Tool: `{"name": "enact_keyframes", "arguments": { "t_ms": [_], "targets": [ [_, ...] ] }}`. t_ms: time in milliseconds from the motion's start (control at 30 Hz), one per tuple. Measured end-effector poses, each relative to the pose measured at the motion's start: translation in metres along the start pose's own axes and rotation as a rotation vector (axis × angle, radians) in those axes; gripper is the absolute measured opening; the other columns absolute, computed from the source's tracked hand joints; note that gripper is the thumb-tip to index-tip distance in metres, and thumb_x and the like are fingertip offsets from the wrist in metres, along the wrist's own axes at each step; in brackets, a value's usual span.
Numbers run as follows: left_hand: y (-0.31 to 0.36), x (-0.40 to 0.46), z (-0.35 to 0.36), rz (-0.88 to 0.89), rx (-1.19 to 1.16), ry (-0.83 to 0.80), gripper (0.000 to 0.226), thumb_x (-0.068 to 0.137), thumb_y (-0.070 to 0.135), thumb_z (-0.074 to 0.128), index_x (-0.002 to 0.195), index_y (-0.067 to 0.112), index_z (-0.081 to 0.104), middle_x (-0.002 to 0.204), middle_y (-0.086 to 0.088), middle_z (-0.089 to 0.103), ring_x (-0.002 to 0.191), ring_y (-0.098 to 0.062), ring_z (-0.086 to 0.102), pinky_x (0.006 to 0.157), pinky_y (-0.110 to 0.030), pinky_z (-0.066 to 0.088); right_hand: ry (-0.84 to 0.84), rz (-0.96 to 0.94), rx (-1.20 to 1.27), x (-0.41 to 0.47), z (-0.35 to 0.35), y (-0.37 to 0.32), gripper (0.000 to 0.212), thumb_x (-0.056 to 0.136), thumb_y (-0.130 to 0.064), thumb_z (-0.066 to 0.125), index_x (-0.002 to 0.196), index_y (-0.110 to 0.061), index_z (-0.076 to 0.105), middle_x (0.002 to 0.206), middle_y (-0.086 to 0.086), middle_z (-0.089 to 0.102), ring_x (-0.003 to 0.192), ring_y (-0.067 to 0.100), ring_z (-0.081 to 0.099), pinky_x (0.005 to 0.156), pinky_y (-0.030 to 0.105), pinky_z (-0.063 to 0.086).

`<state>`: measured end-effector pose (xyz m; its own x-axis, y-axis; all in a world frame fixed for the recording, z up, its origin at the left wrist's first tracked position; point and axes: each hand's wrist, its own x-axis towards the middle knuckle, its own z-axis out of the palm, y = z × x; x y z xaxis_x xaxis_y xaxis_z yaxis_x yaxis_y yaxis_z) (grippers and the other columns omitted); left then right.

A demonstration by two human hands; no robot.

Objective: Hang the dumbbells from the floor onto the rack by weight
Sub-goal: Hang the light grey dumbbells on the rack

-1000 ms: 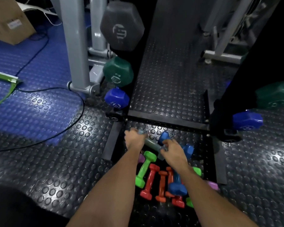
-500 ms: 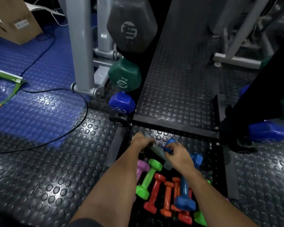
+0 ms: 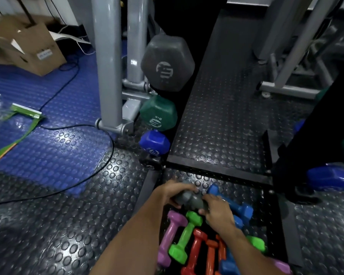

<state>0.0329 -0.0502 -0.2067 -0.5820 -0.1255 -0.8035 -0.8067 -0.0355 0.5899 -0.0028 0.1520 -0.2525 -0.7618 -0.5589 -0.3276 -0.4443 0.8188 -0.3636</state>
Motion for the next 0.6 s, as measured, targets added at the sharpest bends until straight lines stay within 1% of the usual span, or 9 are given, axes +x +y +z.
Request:
{"name": "enact_keyframes", "arguments": {
  "t_ms": [67, 100, 167, 267, 367, 433, 500, 533, 600],
  "targets": [
    [0.002, -0.010, -0.001, 0.006, -0.036, -0.022, 0.047, 0.069, 0.036, 0.091, 0.103, 0.020, 0.064, 0.101, -0.005, 0.070, 0.092, -0.023, 0.068, 0.063, -0.037, 0.060, 0.015, -0.031, 0.028, 0.000, 0.001, 0.003, 0.047, 0.086, -0.037, 0.076, 0.128, -0.022, 0.062, 0.121, -0.003, 0.067, 0.116, 0.022, 0.060, 0.100, 0.037, 0.043],
    [0.003, -0.013, -0.001, -0.006, -0.043, -0.030, 0.048, 0.071, 0.035, 0.090, 0.107, 0.020, 0.061, 0.104, -0.006, 0.069, 0.092, -0.023, 0.069, 0.063, -0.037, 0.061, 0.021, -0.044, 0.029, -0.001, 0.002, 0.006, 0.047, 0.086, -0.036, 0.076, 0.128, -0.021, 0.062, 0.120, -0.003, 0.067, 0.115, 0.021, 0.061, 0.099, 0.036, 0.044],
    [0.004, -0.019, 0.002, -0.007, -0.035, -0.043, 0.065, 0.066, 0.038, 0.090, 0.119, 0.014, 0.061, 0.109, -0.009, 0.071, 0.088, -0.023, 0.071, 0.063, -0.036, 0.060, 0.021, -0.043, 0.053, -0.003, 0.001, 0.008, 0.048, 0.086, -0.036, 0.076, 0.130, -0.022, 0.062, 0.122, -0.004, 0.067, 0.115, 0.020, 0.061, 0.097, 0.033, 0.044],
    [0.008, -0.029, 0.010, 0.028, -0.028, -0.023, 0.065, 0.056, 0.043, 0.090, 0.109, 0.009, 0.073, 0.094, -0.009, 0.077, 0.077, -0.025, 0.075, 0.056, -0.033, 0.057, 0.017, -0.017, 0.129, -0.011, 0.000, 0.013, 0.053, 0.085, -0.041, 0.072, 0.133, -0.023, 0.062, 0.126, -0.004, 0.066, 0.118, 0.021, 0.061, 0.098, 0.031, 0.046],
    [0.010, -0.043, 0.020, 0.076, -0.057, 0.035, 0.059, 0.054, 0.042, 0.089, 0.099, 0.007, 0.076, 0.084, -0.008, 0.079, 0.071, -0.025, 0.075, 0.056, -0.034, 0.058, 0.114, -0.012, 0.354, -0.018, 0.007, 0.020, 0.056, 0.079, -0.053, 0.071, 0.129, -0.027, 0.067, 0.126, -0.006, 0.064, 0.115, 0.022, 0.063, 0.099, 0.039, 0.051],
    [0.011, -0.051, 0.022, 0.095, -0.119, 0.083, 0.065, 0.048, 0.044, 0.091, 0.098, 0.004, 0.076, 0.087, -0.013, 0.079, 0.076, -0.029, 0.077, 0.065, -0.042, 0.061, 0.257, 0.086, 0.460, -0.021, 0.005, 0.018, 0.066, 0.071, -0.049, 0.086, 0.131, -0.029, 0.066, 0.132, -0.001, 0.059, 0.116, 0.026, 0.059, 0.102, 0.047, 0.050],
    [0.009, -0.062, 0.022, 0.103, -0.196, 0.097, 0.066, 0.048, 0.043, 0.092, 0.098, 0.003, 0.077, 0.087, -0.016, 0.079, 0.074, -0.030, 0.077, 0.065, -0.040, 0.060, 0.306, 0.369, 0.645, -0.026, -0.001, 0.014, 0.091, 0.058, -0.042, 0.098, 0.139, -0.023, 0.061, 0.137, 0.010, 0.058, 0.121, 0.033, 0.058, 0.105, 0.050, 0.048],
    [0.009, -0.069, 0.022, 0.117, -0.244, 0.091, 0.062, 0.051, 0.042, 0.091, 0.098, 0.003, 0.078, 0.086, -0.016, 0.079, 0.071, -0.030, 0.075, 0.061, -0.037, 0.058, 0.284, 0.502, 0.757, -0.029, -0.005, 0.010, 0.096, 0.054, -0.048, 0.099, 0.138, -0.022, 0.062, 0.133, 0.014, 0.063, 0.118, 0.034, 0.062, 0.103, 0.049, 0.050],
    [0.007, -0.083, 0.023, 0.143, -0.341, 0.085, 0.056, 0.055, 0.039, 0.090, 0.096, 0.002, 0.079, 0.085, -0.017, 0.078, 0.066, -0.029, 0.069, 0.055, -0.030, 0.052, 0.270, 0.613, 0.977, -0.030, -0.012, 0.003, 0.093, 0.045, -0.074, 0.089, 0.121, -0.025, 0.070, 0.110, 0.014, 0.075, 0.100, 0.033, 0.072, 0.094, 0.047, 0.057]
  ]
}}
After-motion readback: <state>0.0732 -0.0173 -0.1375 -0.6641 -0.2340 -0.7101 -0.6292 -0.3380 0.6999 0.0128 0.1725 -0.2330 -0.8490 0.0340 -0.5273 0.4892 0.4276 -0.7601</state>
